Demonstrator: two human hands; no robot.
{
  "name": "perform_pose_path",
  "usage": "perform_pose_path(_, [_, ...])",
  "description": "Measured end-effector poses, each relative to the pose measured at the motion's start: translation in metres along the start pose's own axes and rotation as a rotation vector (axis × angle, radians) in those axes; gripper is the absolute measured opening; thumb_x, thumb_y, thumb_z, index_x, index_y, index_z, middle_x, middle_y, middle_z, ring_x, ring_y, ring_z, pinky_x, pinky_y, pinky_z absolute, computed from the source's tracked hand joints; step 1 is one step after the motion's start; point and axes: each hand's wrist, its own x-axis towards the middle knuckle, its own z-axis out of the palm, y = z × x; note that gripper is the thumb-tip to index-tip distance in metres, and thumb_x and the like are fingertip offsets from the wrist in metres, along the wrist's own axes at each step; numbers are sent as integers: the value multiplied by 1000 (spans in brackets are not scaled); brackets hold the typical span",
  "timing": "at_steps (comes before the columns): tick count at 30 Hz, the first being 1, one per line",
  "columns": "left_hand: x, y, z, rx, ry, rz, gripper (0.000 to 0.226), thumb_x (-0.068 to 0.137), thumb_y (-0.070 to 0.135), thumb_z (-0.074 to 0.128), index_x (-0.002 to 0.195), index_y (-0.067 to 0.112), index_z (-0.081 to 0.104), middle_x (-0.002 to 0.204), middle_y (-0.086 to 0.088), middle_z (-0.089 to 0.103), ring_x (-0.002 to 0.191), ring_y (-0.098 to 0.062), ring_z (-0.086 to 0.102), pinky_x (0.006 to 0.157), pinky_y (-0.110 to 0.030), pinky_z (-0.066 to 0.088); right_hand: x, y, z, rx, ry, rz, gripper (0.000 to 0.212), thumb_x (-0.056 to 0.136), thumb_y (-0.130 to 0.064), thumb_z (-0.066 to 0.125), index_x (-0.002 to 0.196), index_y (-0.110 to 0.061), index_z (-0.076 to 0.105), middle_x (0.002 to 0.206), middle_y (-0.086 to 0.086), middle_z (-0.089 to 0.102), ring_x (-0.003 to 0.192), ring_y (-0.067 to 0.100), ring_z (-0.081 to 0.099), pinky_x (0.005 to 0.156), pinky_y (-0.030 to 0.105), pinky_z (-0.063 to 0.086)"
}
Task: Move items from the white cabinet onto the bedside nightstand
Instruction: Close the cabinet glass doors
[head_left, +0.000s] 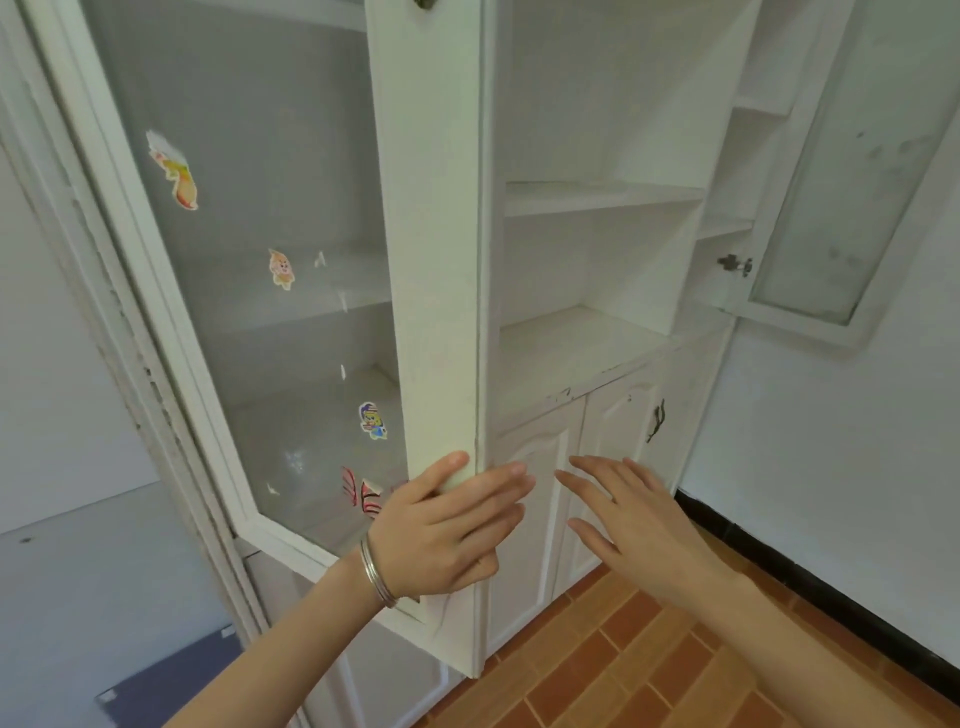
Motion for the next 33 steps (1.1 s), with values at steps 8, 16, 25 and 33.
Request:
perform_pose_path(8, [21, -5, 57, 70, 22, -43, 29, 84, 18, 39, 101, 13, 62, 123, -2, 61, 135, -18, 35, 115, -42, 14, 30, 52, 18, 55, 15, -70, 48, 97, -43, 24, 129, -19, 52, 130, 4, 54, 117, 19, 52, 99, 44, 40])
perform_pose_path(16, [37, -21, 110, 99, -70, -97, 24, 84, 18, 46, 102, 11, 60, 114, -6, 67, 132, -23, 35, 114, -42, 15, 54, 85, 39, 90, 21, -132, 45, 93, -38, 31, 127, -18, 53, 128, 5, 55, 115, 20, 53, 96, 46, 45])
perform_pose_path(25, [42, -63, 186, 102, -134, -182, 16, 82, 15, 56, 94, 9, 64, 106, -8, 68, 129, -24, 40, 114, -41, 17, 109, 121, 71, 79, 29, -182, 44, 91, -37, 36, 127, -17, 53, 129, 5, 55, 118, 20, 51, 96, 47, 44])
perform_pose_path(33, [31, -103, 243, 111, -122, -215, 14, 80, 14, 58, 90, 10, 68, 103, -7, 70, 123, -24, 47, 113, -39, 21, 181, 145, 103, 63, -10, -185, 46, 93, -39, 33, 129, -19, 52, 132, 4, 53, 122, 20, 49, 99, 46, 42])
